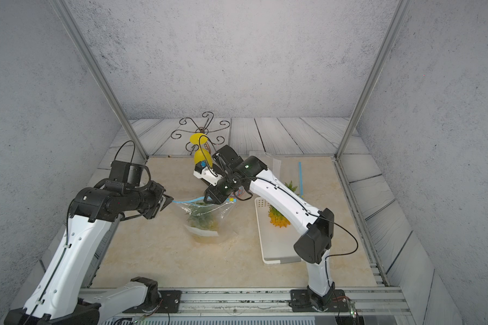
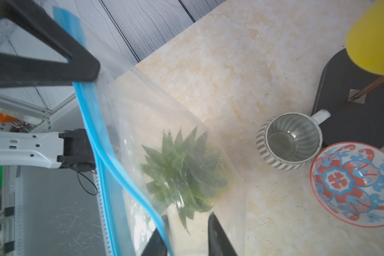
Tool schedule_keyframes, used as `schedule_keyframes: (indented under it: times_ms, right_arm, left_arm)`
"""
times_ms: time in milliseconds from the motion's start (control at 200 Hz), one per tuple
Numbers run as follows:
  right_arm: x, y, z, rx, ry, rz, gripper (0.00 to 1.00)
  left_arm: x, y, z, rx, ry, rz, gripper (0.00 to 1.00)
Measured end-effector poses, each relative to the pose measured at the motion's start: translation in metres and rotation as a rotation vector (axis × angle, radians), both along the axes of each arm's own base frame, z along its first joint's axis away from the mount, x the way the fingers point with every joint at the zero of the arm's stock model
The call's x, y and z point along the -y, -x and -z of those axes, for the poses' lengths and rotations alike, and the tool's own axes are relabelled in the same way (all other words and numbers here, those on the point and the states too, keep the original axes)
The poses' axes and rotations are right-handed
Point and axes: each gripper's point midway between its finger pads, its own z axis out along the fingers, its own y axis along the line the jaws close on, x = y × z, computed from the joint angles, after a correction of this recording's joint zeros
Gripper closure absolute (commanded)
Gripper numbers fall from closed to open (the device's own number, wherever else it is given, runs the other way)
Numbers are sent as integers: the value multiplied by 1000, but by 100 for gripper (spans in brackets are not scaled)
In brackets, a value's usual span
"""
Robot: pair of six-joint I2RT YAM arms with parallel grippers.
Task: Open the zip-top bag and take out the pineapple
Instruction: Open the zipper of the food storage bag at the center of the board.
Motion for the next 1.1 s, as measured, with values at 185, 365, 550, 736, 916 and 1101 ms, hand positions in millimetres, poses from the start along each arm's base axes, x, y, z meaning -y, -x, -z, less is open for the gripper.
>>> schedule_keyframes:
  times_ms: [185, 365, 550, 736, 916, 1101]
  right_arm:
    - [-2, 1, 1, 34, 14, 13, 100]
    - [-8, 10, -3, 104, 19, 16, 98]
    - [-4, 18, -10, 199, 28, 3, 71]
    - [6, 10, 2, 330, 98, -14, 51]
    - [8, 7, 8, 507, 162, -71, 39]
    - [11, 12, -12, 679, 140, -116, 28]
  left_arm:
    - [2, 1, -20, 47, 16, 4, 65]
    - [0, 15, -44, 102, 17, 19, 57]
    - [-11, 25, -32, 74, -23, -20, 37]
    - [-9, 11, -25, 50, -25, -39, 39]
    - [-8, 5, -22, 44, -20, -49, 38]
    - [-6, 0, -17, 32, -17, -58, 38]
